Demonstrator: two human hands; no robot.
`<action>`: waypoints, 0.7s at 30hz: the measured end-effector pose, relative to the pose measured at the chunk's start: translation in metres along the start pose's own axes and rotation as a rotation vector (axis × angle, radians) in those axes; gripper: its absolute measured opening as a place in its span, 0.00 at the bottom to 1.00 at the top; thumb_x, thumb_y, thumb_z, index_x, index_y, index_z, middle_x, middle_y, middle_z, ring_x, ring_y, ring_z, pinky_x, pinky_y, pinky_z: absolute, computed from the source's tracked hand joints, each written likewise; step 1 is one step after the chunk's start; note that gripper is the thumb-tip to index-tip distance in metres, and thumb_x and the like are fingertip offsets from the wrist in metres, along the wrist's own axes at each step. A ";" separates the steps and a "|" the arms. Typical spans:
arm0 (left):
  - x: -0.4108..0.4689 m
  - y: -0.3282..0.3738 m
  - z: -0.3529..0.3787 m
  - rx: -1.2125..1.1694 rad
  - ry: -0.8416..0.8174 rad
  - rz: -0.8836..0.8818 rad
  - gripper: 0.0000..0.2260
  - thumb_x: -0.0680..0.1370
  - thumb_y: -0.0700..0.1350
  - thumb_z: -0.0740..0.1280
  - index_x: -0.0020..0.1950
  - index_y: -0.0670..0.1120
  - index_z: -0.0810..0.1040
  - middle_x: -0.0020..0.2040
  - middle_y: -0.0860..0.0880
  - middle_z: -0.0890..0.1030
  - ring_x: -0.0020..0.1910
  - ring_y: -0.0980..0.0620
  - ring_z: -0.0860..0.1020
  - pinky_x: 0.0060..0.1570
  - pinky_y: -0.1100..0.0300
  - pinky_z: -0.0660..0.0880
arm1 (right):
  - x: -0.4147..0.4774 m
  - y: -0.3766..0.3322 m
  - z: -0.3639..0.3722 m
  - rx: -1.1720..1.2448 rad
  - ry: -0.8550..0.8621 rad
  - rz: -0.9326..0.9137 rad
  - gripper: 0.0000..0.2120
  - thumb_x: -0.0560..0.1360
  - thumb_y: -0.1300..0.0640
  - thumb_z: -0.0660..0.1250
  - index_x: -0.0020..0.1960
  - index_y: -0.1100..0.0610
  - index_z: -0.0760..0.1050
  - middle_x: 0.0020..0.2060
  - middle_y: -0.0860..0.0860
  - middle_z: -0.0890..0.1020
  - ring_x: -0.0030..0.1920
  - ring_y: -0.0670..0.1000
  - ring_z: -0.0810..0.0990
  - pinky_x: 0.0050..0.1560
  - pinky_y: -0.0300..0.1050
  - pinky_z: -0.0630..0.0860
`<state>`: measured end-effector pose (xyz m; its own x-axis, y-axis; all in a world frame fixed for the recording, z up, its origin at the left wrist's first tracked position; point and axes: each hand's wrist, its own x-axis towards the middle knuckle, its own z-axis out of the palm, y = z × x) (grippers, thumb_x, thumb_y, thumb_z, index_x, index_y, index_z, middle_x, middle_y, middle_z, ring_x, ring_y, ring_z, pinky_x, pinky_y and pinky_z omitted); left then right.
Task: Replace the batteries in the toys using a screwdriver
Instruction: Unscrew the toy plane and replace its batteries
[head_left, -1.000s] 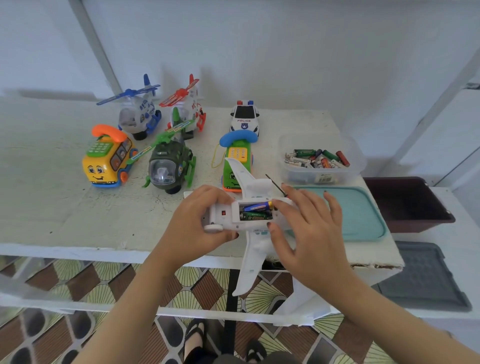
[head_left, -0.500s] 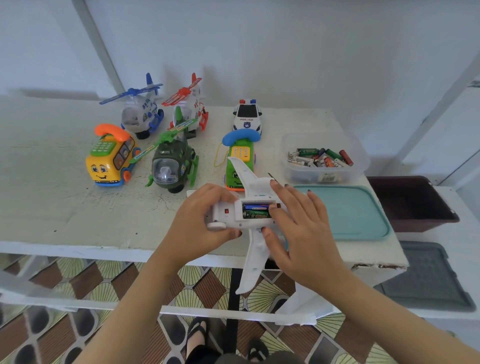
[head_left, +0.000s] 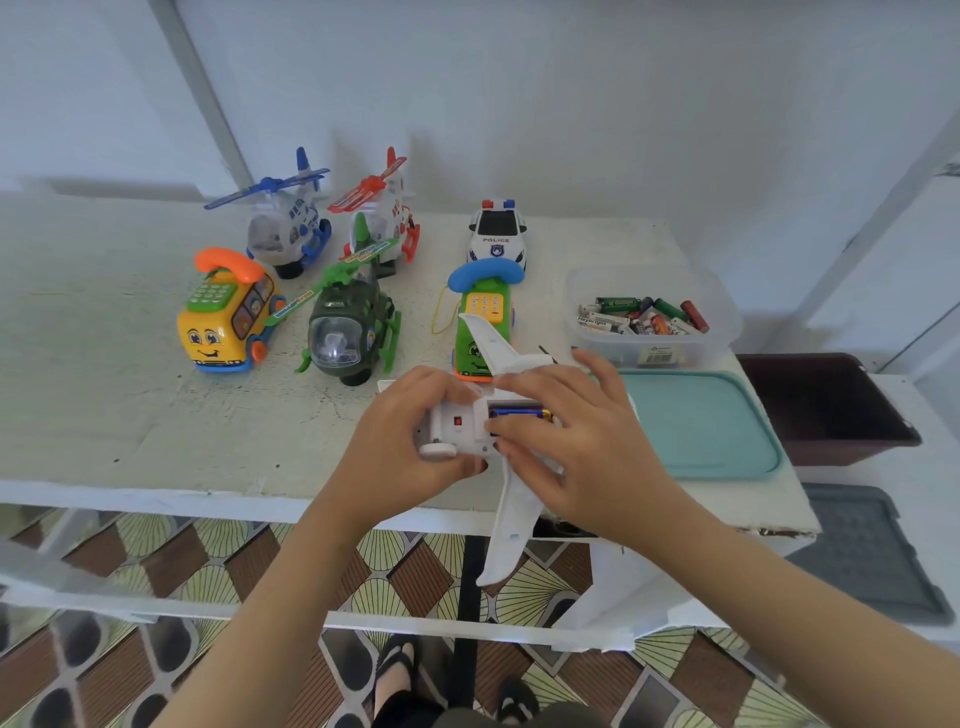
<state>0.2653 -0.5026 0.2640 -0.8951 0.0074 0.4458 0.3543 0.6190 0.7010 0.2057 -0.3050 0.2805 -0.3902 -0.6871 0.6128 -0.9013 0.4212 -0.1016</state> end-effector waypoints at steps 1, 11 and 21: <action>0.000 0.000 0.000 -0.008 0.001 -0.001 0.19 0.64 0.52 0.74 0.52 0.57 0.73 0.51 0.54 0.77 0.51 0.54 0.77 0.46 0.49 0.77 | -0.002 -0.001 0.001 0.013 0.010 0.007 0.08 0.74 0.53 0.67 0.48 0.52 0.84 0.57 0.51 0.81 0.58 0.52 0.76 0.68 0.57 0.62; -0.001 0.000 0.000 0.004 -0.017 -0.006 0.20 0.64 0.53 0.74 0.53 0.58 0.74 0.52 0.58 0.76 0.51 0.58 0.76 0.47 0.61 0.74 | -0.012 -0.013 0.007 0.156 0.003 0.260 0.11 0.75 0.49 0.63 0.48 0.48 0.84 0.64 0.52 0.76 0.65 0.53 0.73 0.70 0.62 0.57; -0.009 0.004 -0.006 0.017 -0.017 -0.047 0.19 0.63 0.53 0.74 0.51 0.53 0.76 0.48 0.58 0.77 0.46 0.58 0.76 0.42 0.60 0.74 | 0.000 0.004 -0.018 0.336 0.050 0.452 0.17 0.75 0.45 0.58 0.57 0.47 0.81 0.60 0.43 0.76 0.61 0.41 0.69 0.68 0.56 0.60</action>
<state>0.2763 -0.5050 0.2662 -0.9151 -0.0089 0.4031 0.3071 0.6324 0.7112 0.2053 -0.2926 0.2937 -0.7491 -0.4500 0.4862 -0.6604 0.4493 -0.6017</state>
